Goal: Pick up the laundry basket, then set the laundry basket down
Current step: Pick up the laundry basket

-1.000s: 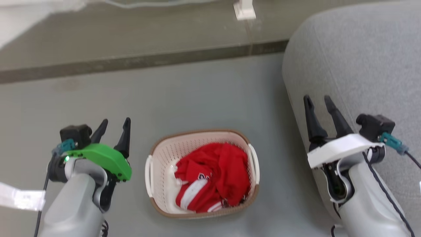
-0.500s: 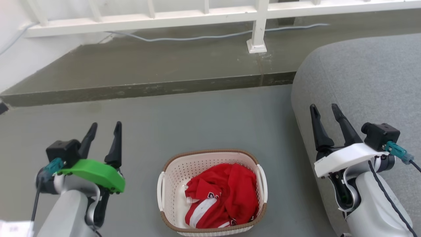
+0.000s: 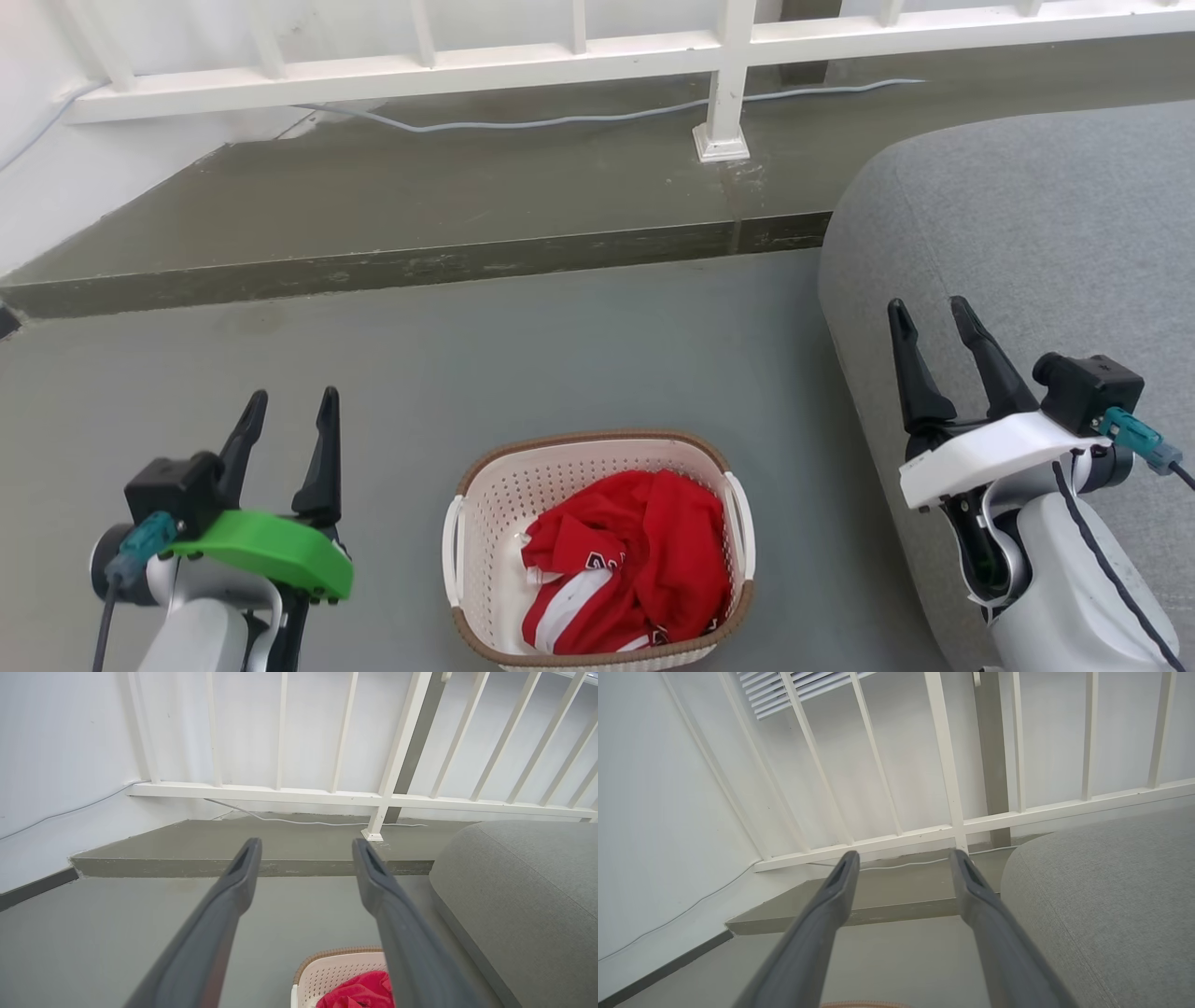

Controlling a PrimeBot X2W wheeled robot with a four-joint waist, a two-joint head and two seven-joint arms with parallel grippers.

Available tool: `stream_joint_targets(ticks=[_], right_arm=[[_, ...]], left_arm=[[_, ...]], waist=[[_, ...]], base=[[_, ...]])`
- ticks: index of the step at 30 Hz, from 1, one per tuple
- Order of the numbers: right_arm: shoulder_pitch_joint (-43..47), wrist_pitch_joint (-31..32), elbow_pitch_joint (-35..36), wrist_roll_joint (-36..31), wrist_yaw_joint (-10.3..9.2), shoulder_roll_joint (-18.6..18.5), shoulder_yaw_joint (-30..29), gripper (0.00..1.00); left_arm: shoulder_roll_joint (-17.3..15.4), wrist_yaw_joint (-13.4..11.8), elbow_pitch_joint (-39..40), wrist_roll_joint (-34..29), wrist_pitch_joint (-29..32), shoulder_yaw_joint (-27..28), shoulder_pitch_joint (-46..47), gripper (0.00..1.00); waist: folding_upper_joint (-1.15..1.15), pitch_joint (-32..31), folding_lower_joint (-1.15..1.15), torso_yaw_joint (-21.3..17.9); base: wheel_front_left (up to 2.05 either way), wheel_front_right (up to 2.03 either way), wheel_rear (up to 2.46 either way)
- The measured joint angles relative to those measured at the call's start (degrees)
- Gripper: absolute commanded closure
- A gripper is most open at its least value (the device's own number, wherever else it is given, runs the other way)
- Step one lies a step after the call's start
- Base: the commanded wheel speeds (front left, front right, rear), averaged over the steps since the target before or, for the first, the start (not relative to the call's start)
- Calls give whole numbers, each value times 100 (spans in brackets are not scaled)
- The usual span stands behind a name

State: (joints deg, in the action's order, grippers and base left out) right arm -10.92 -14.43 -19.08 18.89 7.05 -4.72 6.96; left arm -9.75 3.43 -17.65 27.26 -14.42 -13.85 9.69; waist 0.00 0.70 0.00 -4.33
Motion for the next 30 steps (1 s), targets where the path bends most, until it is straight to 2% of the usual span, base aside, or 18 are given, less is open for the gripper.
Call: stream_joint_targets(ticks=[30], right_arm=[[87,0,47,-181,0,35,-9,0]], left_arm=[[188,5,552,-382,0,301,-576,0]], waist=[[0,102,0,-41]], base=[[0,0,0]])
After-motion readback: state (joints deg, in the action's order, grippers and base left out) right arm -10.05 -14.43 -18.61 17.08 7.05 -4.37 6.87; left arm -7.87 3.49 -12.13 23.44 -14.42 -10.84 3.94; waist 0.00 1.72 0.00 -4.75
